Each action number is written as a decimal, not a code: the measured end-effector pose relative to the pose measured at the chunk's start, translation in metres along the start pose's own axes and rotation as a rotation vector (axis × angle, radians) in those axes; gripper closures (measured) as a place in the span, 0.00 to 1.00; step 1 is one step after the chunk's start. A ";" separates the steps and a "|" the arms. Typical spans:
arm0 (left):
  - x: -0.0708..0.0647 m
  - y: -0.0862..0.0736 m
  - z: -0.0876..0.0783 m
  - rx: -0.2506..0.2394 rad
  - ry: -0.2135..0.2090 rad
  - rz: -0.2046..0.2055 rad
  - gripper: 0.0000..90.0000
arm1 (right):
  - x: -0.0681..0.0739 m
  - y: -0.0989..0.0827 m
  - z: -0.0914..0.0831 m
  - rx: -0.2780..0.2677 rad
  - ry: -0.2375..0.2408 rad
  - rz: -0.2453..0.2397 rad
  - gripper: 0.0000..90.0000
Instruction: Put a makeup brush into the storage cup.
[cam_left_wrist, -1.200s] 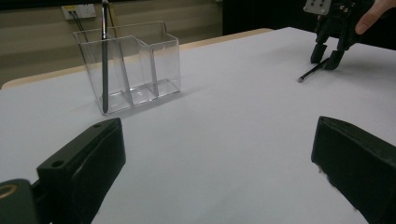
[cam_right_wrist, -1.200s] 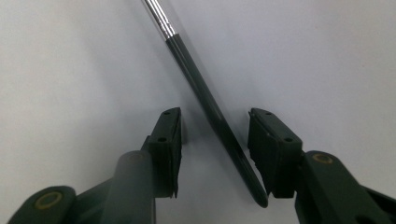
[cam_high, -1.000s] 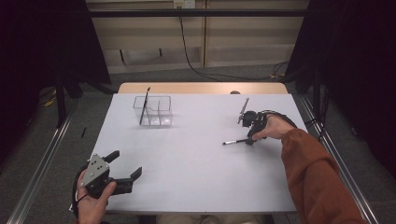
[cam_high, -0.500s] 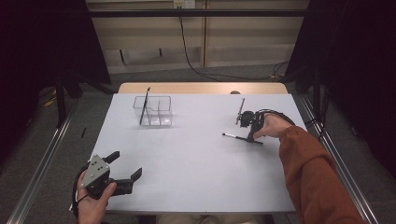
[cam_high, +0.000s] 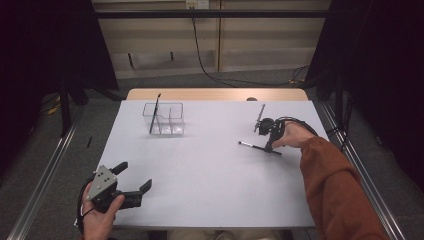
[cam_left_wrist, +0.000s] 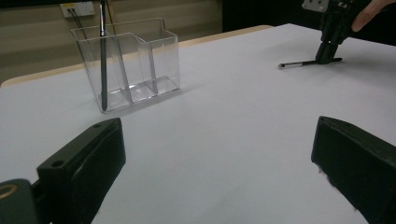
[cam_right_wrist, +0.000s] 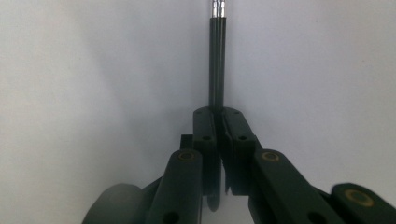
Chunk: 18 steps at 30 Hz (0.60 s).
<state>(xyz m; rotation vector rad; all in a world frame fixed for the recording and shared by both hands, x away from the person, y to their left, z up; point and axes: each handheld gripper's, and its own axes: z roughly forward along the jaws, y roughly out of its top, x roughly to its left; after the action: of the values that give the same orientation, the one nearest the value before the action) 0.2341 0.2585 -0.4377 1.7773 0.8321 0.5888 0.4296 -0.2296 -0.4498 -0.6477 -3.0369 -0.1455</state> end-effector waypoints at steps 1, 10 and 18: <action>0.000 0.000 0.000 0.000 0.000 0.000 0.03 | 0.000 -0.001 0.000 -0.001 0.000 0.001 0.95; 0.001 0.000 -0.001 -0.001 0.004 -0.003 0.03 | 0.003 -0.004 -0.002 -0.028 0.010 0.009 0.94; 0.000 0.000 0.000 0.001 0.003 -0.001 0.03 | 0.002 -0.012 -0.009 -0.088 0.024 0.057 0.94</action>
<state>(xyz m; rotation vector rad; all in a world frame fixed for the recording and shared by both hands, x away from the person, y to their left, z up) 0.2342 0.2581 -0.4374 1.7772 0.8351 0.5905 0.4229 -0.2406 -0.4415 -0.7319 -3.0000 -0.2846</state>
